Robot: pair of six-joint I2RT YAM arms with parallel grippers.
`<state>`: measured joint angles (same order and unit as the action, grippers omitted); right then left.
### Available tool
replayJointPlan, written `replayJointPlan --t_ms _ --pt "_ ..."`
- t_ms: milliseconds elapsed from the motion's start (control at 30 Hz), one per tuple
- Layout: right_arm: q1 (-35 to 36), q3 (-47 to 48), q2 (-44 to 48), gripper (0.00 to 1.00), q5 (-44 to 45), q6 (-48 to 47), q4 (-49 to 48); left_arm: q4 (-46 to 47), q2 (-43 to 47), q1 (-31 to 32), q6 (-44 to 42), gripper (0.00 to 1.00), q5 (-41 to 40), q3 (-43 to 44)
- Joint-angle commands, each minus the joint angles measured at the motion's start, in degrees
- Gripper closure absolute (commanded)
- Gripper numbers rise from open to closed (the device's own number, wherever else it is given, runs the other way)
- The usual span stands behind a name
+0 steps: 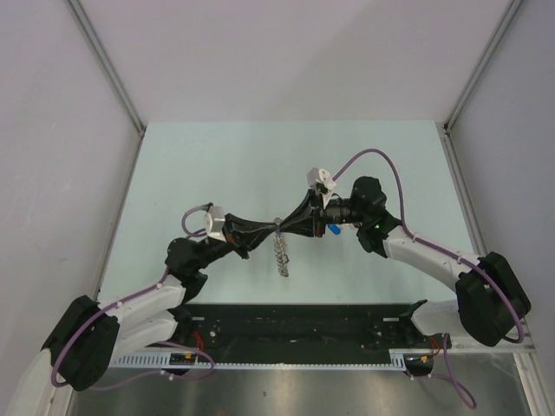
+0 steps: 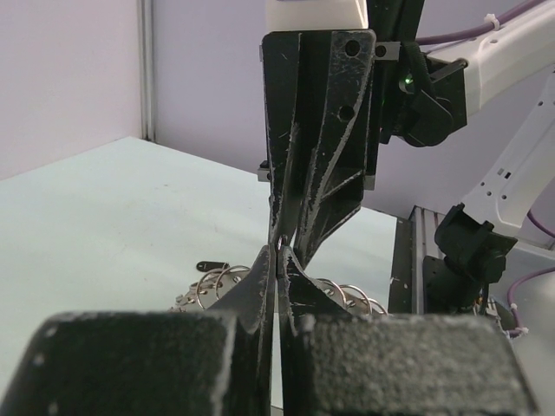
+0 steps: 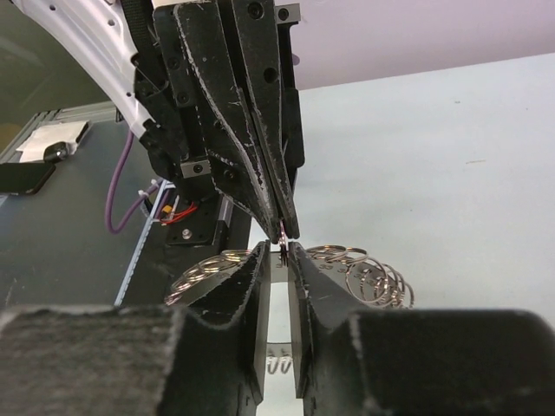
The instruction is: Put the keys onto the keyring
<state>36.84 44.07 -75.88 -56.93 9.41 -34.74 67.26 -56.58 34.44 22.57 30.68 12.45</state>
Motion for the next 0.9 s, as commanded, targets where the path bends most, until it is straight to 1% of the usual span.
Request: replayJointPlan --t_ms 0,33,67,100,167,200,233,267,300,333,367,400,433,467,500,533,567,600,667,700,767,800,833,867 --pt "0.5 2.6 -0.5 0.87 -1.3 -0.2 -1.6 5.2 0.7 0.1 1.0 1.0 1.0 2.3" --pt "0.6 2.7 -0.5 0.9 -1.3 -0.4 -1.6 5.2 0.7 0.1 1.0 1.0 1.1 2.3" --pt "0.5 2.8 -0.5 0.97 -1.3 -0.4 -1.3 5.2 0.6 0.2 1.1 1.0 1.3 2.3" --pt "0.6 2.8 -0.4 1.0 -1.2 -0.6 -1.1 5.1 0.8 0.1 1.2 1.0 1.5 2.3" --pt "0.6 3.0 -0.2 1.0 -0.9 -1.3 0.8 3.8 1.3 0.2 1.0 0.98 1.0 2.0" --pt "0.6 3.2 0.3 1.0 -0.6 -2.0 1.9 2.7 2.8 0.1 0.4 0.92 0.5 2.0" --pt "0.7 3.5 0.7 1.0 0.3 -4.2 3.4 -1.6 4.0 0.1 -0.1 0.87 0.0 2.1" --pt "1.0 4.0 1.1 1.0 0.8 -5.5 6.9 -4.7 5.3 0.0 -0.9 0.81 -1.0 2.3" --pt "1.1 4.3 1.7 1.0 1.6 -6.9 9.0 -10.0 9.4 0.0 -3.2 0.74 -1.5 2.8" --pt "1.5 4.8 2.0 1.0 3.3 -9.4 11.0 -21.6 11.6 0.1 -5.1 0.72 -2.5 4.8" --pt "2.0 5.7 2.1 1.0 4.3 -11.9 15.1 -29.1 14.0 0.1 -7.3 0.69 -3.7 6.0" --pt "2.4 6.1 2.2 1.0 5.2 -13.8 17.0 -35.1 16.0 0.1 -10.6 0.65 -7.3 7.2" --pt "2.8 6.5 2.6 1.0 7.0 -15.3 18.8 -40.6 19.4 0.1 -12.0 0.62 -9.1 9.7" --pt "3.5 7.1 2.5 1.0 8.0 -18.3 21.5 -49.2 20.5 0.1 -12.6 0.61 -10.8 10.8" --pt "3.9 7.2 2.8 1.0 9.0 -19.3 22.4 -52.3 21.2 0.1 -13.0 0.53 -13.0 11.9" --pt "4.3 7.2 3.2 1.0 11.1 -20.4 23.0 -56.1 22.2 0.1 -14.3 0.48 -12.5 14.5" --pt "4.6 7.1 3.4 1.0 11.4 -23.7 24.4 -62.0 22.1 0.0 -15.9 0.43 -11.2 16.0" --pt "4.9 7.1 3.5 1.0 11.2 -25.0 24.9 -65.4 21.9 0.0 -18.2 0.37 -9.9 17.4" --pt "5.0 7.1 3.5 1.0 11.9 -26.7 25.2 -70.5 21.0 0.1 -21.8 0.33 -9.1 21.2" --pt "5.0 7.1 3.5 1.0 11.9 -27.2 25.2 -74.2 20.7 0.0 -22.4 0.28 -8.6 22.0" --pt "5.1 7.0 3.3 1.0 11.4 -28.4 25.1 -76.7 20.3 0.0 -28.5 0.23 -6.6 23.7" --pt "5.1 7.1 2.8 1.0 11.0 -30.0 24.9 -78.2 20.6 0.1 -29.9 0.2 -6.2 24.0" --pt "5.1 7.1 2.8 1.0 9.8 -30.8 24.6 -78.8 20.8 0.0 -31.4 0.19 -5.1 24.5" --pt "5.0 7.1 2.8 1.0 9.4 -31.8 24.5 -79.4 21.4 0.0 -34.9 0.19 -4.1 24.6"
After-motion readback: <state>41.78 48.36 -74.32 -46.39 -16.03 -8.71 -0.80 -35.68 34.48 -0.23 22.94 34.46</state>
